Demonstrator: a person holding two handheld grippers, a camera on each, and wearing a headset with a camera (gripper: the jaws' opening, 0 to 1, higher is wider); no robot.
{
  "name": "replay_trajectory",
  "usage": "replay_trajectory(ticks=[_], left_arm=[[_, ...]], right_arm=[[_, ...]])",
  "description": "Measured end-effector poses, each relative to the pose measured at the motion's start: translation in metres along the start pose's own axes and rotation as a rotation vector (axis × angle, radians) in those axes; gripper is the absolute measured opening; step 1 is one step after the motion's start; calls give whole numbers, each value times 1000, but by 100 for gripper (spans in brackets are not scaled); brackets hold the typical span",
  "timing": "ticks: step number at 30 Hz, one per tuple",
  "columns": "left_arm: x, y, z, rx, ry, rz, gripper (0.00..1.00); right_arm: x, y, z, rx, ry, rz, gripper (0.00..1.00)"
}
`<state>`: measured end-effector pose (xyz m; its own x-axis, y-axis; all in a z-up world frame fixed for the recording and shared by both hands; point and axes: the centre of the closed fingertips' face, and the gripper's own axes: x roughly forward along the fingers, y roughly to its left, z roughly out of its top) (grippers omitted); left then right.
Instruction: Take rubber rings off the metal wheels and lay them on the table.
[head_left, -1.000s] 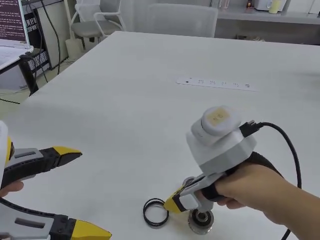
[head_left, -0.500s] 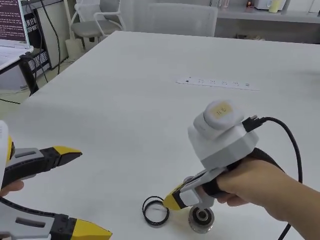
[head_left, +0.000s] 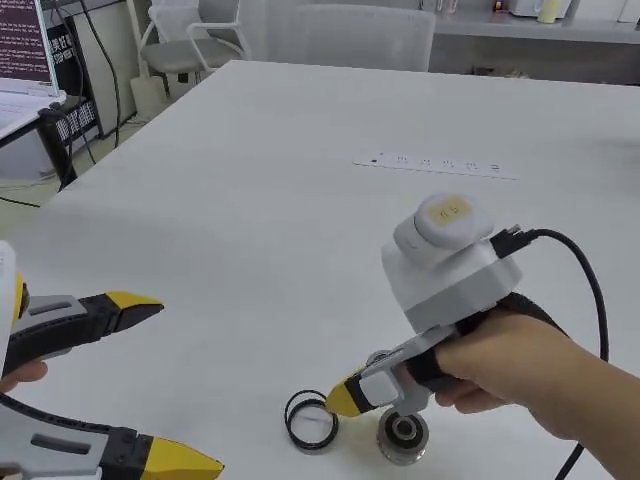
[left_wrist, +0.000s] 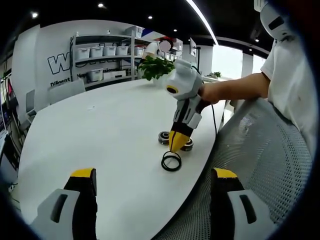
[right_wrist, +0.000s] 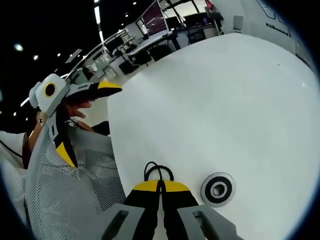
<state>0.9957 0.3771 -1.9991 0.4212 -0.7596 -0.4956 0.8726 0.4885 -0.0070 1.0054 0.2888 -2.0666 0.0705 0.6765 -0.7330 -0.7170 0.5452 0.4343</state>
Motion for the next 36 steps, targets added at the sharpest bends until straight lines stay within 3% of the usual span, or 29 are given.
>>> replay_trajectory(ticks=[16,36], left_arm=[[0,0,0,-2,-1,0,94],[0,-1,0,2,2,-3,94]], right_arm=[[8,-8,-11,-51,54,-55,0],[5,-8,-5,4,26,-44,0]])
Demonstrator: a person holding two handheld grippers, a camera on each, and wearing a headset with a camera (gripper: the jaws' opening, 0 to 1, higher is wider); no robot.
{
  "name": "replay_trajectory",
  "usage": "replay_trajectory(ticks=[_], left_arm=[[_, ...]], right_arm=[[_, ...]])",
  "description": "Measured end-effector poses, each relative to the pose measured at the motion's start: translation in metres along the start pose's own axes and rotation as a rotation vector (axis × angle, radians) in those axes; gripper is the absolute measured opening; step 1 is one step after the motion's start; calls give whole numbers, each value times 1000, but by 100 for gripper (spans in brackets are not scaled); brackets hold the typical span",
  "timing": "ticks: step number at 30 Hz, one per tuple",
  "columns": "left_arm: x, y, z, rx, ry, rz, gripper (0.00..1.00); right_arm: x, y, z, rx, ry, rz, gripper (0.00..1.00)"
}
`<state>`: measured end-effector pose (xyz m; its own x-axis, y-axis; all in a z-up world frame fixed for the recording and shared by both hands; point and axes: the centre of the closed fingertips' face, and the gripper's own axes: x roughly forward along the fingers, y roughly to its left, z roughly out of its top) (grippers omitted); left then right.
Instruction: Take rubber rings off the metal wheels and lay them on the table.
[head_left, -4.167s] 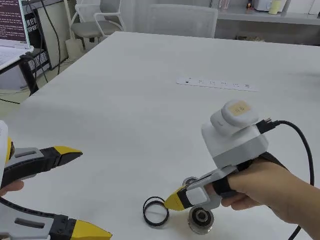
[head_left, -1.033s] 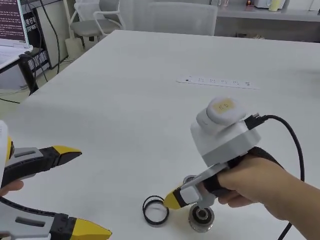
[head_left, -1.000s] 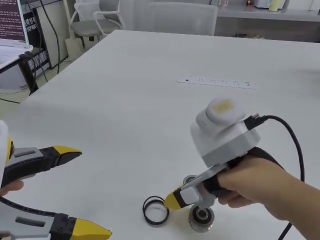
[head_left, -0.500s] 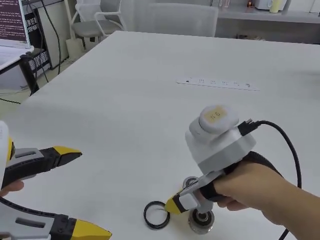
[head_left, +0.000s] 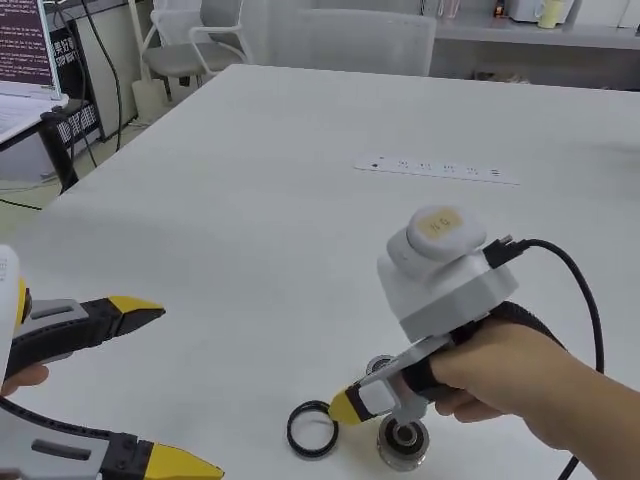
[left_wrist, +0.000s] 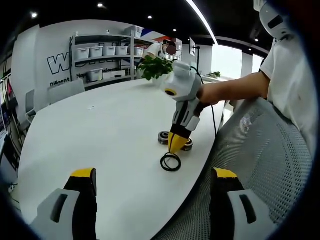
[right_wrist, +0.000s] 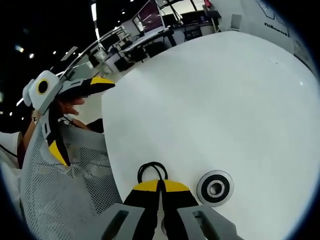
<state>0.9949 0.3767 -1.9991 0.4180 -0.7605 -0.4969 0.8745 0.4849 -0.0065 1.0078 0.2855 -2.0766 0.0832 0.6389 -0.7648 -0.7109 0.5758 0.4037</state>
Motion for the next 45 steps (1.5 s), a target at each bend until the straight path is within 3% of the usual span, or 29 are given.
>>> replay_trajectory(ticks=[31,45], left_arm=[[0,0,1,0,-6,1,94],[0,-1,1,-2,-7,-4,94]], right_arm=[[8,-8,0,-30,4,-55,1],[1,-9,9,-18,-36,-56,2]])
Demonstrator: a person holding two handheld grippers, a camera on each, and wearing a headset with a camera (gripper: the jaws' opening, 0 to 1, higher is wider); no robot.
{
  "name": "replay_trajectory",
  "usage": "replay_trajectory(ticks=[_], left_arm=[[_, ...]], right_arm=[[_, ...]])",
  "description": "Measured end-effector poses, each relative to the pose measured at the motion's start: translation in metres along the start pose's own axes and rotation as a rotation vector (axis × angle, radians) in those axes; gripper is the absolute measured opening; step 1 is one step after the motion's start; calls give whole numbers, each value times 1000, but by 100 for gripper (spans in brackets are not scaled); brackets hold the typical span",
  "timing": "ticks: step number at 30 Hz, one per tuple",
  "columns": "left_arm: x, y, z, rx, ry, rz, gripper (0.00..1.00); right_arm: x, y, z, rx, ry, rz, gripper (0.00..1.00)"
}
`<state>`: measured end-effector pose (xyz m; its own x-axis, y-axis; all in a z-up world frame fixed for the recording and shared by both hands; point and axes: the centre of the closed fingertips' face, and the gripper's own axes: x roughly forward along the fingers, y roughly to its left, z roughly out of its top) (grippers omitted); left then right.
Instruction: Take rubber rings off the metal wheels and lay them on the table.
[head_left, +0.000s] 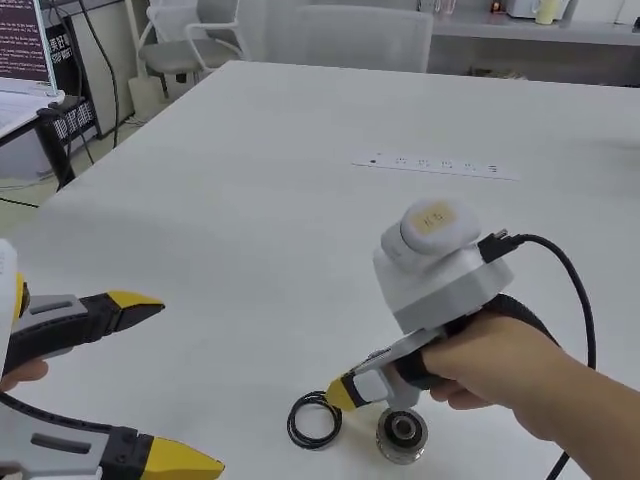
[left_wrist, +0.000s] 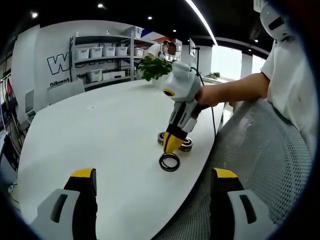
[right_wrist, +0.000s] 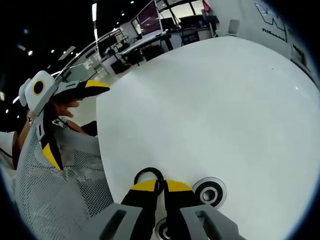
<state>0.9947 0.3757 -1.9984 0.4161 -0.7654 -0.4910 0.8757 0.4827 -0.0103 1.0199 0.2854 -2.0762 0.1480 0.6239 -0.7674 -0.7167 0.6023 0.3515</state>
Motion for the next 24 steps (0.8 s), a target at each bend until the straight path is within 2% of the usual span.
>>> replay_trajectory(ticks=[8,17,24], left_arm=[[0,0,0,2,-2,1,94],[0,0,1,1,-5,-1,94],[1,-2,0,0,-3,-15,94]], right_arm=[[1,-1,1,-7,-3,-8,6],[1,0,2,-4,-7,-4,5],[-6,2,8,-3,-34,-2,6]])
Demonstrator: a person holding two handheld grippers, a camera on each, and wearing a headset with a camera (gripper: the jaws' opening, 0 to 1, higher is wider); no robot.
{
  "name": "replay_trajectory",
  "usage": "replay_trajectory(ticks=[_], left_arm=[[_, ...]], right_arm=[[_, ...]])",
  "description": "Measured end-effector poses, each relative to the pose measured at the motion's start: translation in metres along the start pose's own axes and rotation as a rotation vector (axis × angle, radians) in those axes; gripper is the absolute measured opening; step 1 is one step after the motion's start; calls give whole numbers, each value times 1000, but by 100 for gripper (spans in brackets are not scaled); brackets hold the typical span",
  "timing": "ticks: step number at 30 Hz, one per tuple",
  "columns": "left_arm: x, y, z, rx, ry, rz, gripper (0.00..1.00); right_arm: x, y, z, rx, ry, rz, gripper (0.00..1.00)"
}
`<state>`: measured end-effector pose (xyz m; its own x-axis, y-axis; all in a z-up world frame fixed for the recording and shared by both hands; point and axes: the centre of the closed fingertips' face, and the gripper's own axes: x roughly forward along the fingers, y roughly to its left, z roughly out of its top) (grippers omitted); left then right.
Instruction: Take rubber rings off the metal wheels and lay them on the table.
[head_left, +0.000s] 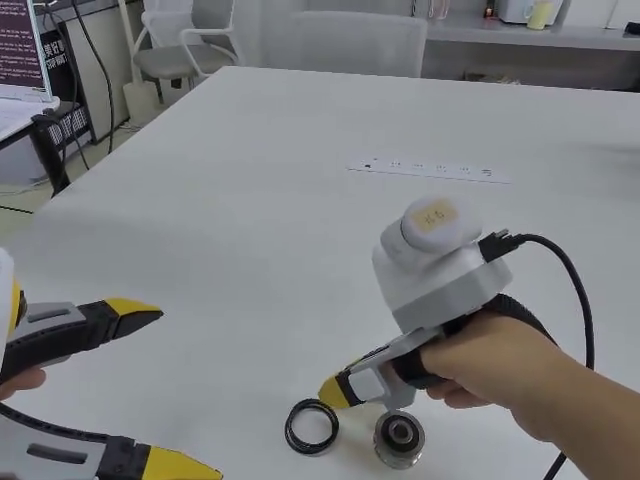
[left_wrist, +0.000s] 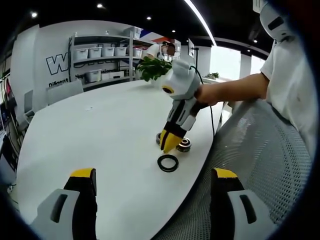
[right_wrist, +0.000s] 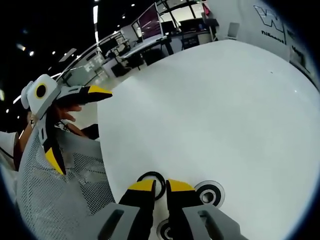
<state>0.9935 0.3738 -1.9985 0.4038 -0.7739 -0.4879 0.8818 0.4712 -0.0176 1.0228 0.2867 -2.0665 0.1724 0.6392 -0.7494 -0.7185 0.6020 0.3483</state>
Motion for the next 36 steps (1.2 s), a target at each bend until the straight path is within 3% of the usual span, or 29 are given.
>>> replay_trajectory(ticks=[11,20,23,28,36], left_arm=[[1,-5,1,-2,-4,-25,95],[1,-8,1,-1,-5,-43,96],[1,-9,2,-2,-10,-46,96],[1,-10,4,-6,-22,-49,97],[2,-11,6,-11,-37,-52,99]], right_arm=[[-12,7,10,-17,-43,16,12],[-26,15,20,-110,-69,28,24],[-35,21,24,-119,-80,57,27],[-48,23,21,-181,-79,43,31],[-67,23,11,-211,-89,12,38]])
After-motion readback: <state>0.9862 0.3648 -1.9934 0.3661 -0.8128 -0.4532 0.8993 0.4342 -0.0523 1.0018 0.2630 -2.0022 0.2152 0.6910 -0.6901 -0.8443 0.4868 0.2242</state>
